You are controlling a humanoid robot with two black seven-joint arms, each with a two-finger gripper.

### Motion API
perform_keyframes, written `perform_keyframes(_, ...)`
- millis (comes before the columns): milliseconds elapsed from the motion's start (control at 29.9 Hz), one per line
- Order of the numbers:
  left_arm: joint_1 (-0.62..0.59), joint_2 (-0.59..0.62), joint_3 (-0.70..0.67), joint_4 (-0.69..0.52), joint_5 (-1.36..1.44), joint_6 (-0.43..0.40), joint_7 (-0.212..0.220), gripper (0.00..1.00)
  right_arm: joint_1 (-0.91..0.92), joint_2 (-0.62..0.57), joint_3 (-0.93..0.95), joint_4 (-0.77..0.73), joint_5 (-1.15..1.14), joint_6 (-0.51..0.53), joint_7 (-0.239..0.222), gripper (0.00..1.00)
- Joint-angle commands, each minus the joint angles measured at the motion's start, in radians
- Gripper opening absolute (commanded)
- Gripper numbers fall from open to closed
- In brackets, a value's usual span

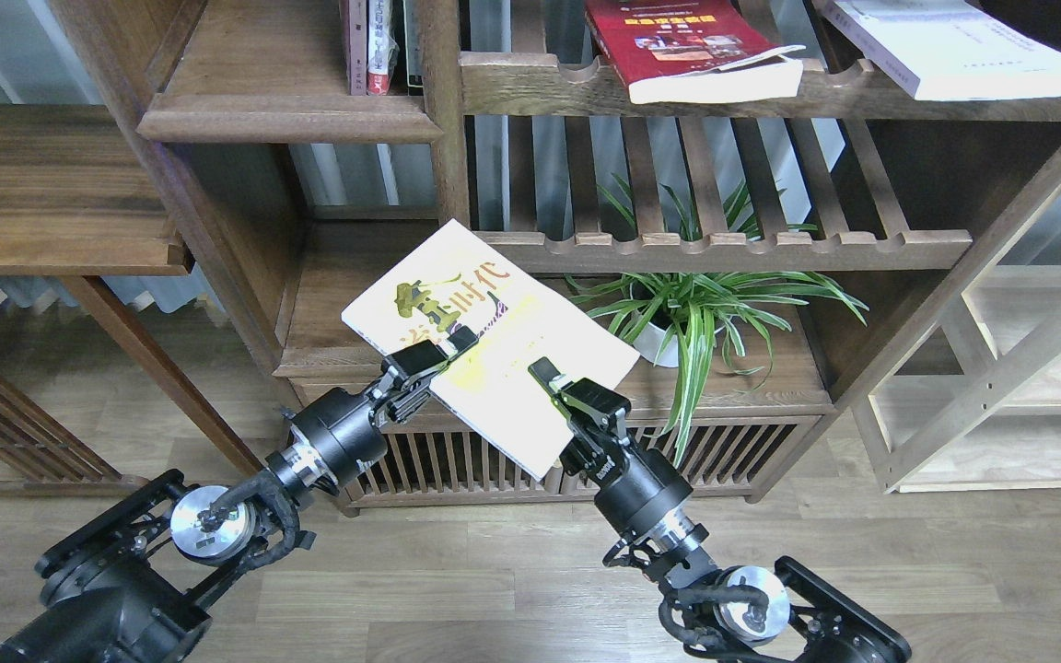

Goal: Organize books on shelf
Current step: 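Grasp the book's edge with the left gripper beside the right gripper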

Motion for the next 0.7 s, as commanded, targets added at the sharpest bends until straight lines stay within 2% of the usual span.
perform_keyframes(0, 0.0, -0.002, 0.0, 0.0, 0.0, 0.0, 0.0, 0.01, -0.011, 0.002, -0.011, 0.0, 0.014, 0.0, 0.006, 0.03)
perform_keyframes(167, 0.0, -0.002, -0.001, 0.0, 0.0, 0.0, 0.0, 0.01, -0.011, 0.0, -0.015, 0.0, 0.021, 0.0, 0.006, 0.04)
perform_keyframes(234, 0.0, -0.004, -0.001, 0.0, 0.0, 0.0, 0.0, 0.01, -0.01, 0.002, -0.014, -0.002, 0.021, 0.0, 0.006, 0.06)
perform_keyframes(334, -0.002, -0.004, -0.001, 0.0, 0.0, 0.0, 0.0, 0.01, 0.001, -0.001, -0.012, -0.005, 0.02, 0.0, 0.006, 0.31)
perform_keyframes(468, 0.0, -0.002, -0.003, -0.002, 0.0, 0.0, -0.002, 0.02, 0.003, -0.006, 0.0, -0.003, 0.02, 0.0, 0.006, 0.55)
perform_keyframes(535, 0.0, -0.002, -0.003, -0.002, 0.0, 0.0, -0.002, 0.02, 0.007, -0.005, 0.001, -0.003, 0.02, 0.0, 0.006, 0.61)
perform_keyframes(669, 0.0, -0.001, -0.007, -0.003, 0.001, 0.0, -0.005, 0.03, 0.029, -0.003, 0.001, -0.005, 0.018, 0.0, 0.006, 0.65)
